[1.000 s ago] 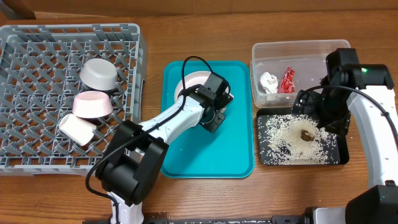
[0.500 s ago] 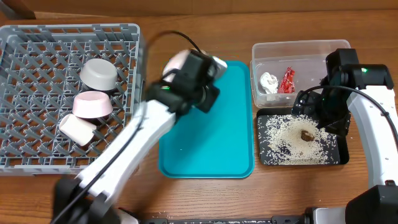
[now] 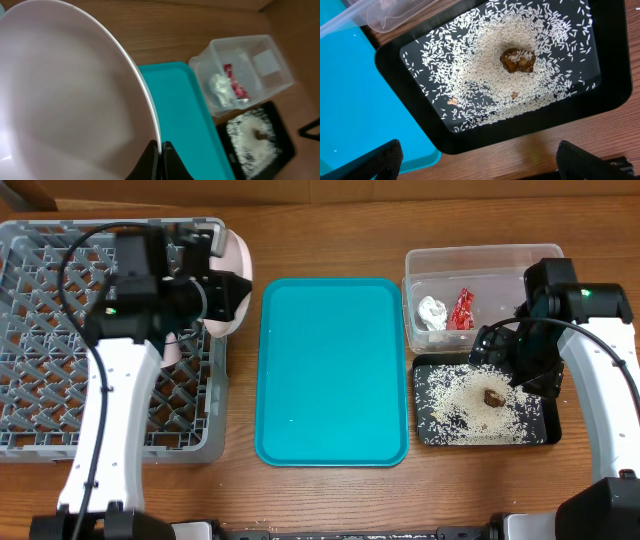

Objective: Sort waste into correct bins and load items into the dishwasher

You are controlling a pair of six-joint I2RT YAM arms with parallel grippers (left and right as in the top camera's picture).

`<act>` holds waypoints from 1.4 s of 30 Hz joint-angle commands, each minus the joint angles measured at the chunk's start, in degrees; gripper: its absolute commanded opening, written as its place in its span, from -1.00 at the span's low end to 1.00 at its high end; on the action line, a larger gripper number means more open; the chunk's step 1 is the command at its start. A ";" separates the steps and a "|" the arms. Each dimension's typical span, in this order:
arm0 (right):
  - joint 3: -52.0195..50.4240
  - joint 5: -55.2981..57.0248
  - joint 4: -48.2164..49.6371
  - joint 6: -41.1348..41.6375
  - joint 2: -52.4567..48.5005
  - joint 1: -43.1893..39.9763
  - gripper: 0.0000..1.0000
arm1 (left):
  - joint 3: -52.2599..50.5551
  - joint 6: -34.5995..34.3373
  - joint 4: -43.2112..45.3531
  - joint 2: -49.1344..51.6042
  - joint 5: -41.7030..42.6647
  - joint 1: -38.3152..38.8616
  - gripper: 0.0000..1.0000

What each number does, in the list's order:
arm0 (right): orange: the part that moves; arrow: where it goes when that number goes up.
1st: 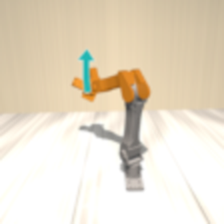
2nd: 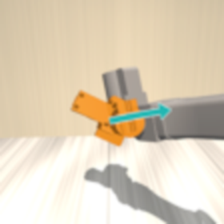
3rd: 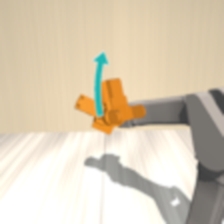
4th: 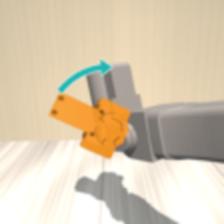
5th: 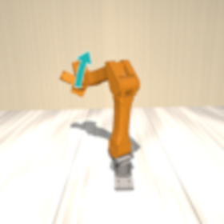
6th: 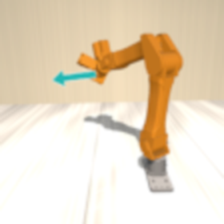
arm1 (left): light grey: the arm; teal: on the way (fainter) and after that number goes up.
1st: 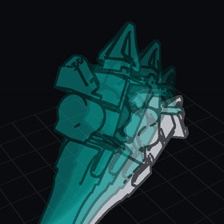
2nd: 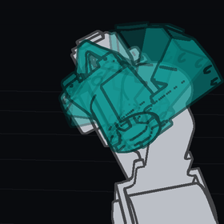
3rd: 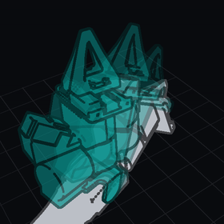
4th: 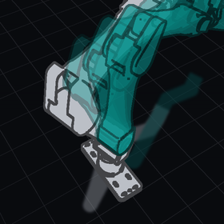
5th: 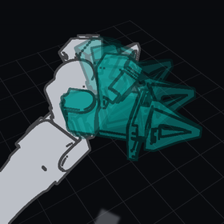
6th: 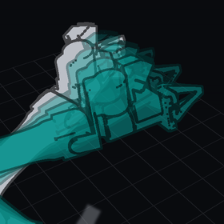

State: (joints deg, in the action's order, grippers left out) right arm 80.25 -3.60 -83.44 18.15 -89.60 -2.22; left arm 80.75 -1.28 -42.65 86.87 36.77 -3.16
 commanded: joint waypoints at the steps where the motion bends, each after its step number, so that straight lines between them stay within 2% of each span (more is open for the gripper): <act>1: 0.48 0.57 0.17 -0.17 1.53 -0.11 1.00 | 0.35 2.40 -0.31 4.20 16.68 -4.92 -0.92; 7: 0.50 0.57 0.15 -0.37 1.53 -0.11 1.00 | 0.35 2.43 -0.48 10.82 25.03 -11.23 -0.92; 8: 0.48 0.57 0.15 -0.37 1.53 -0.11 1.00 | 0.35 2.38 -0.92 12.22 26.56 -12.81 -0.87; 9: 0.48 0.57 0.15 -0.37 1.53 -0.11 1.00 | 0.35 2.38 -1.55 12.74 27.52 -13.62 -0.61; 11: 0.48 0.57 0.15 -0.37 1.53 -0.11 1.00 | 0.35 2.12 -3.91 13.09 29.59 -15.10 0.29; 12: 0.48 0.57 0.17 -0.37 1.53 -0.11 1.00 | 0.37 2.14 -5.14 13.07 30.95 -15.76 0.47; 13: 0.48 0.55 0.31 -0.37 1.53 -0.11 1.00 | 0.42 2.14 -6.56 12.72 31.30 -16.50 0.84; 14: 0.50 0.55 0.44 -0.35 1.53 -0.11 1.00 | 0.42 2.14 -7.15 12.50 30.95 -16.85 1.00; 17: 0.48 0.17 1.38 -0.35 1.53 -0.11 1.00 | 0.42 2.16 -9.73 10.38 25.83 -17.29 1.00; 20: 0.48 -5.09 2.86 -2.32 1.53 0.02 1.00 | 0.42 2.16 -12.87 6.38 15.15 -16.44 1.00; 23: 0.50 -12.37 6.51 -7.30 1.53 0.11 1.00 | 0.42 0.85 -14.53 0.66 2.75 -14.43 1.00; 26: 0.50 -16.79 12.50 -9.86 1.53 0.48 1.00 | 0.42 -5.05 -16.31 -4.15 -13.27 -11.52 1.00; 29: 0.50 -23.54 20.85 -17.49 1.53 2.36 1.00 | 0.42 -10.64 -21.57 -7.72 -30.16 -6.73 1.00; 32: 0.48 -18.71 20.46 -19.76 1.51 3.67 1.00 | 0.35 -10.75 -29.55 -7.54 -31.26 -3.34 1.00; 35: 0.48 -6.29 14.93 -9.92 1.84 3.19 1.00 | -0.26 -9.20 -37.42 -8.59 -31.21 -2.78 1.00; 39: -0.66 -5.09 13.40 -9.55 5.31 3.13 1.00 | -2.86 -7.26 -37.99 -13.81 -31.23 -2.78 1.00; 42: -4.92 -4.98 16.26 -9.55 12.92 3.13 1.00 | -8.02 -6.05 -34.03 -23.06 -31.17 -2.78 1.00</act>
State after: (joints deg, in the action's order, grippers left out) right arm 78.41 -11.27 -68.90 7.14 -85.10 1.10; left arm 76.12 -9.63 -78.37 72.66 6.76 -6.17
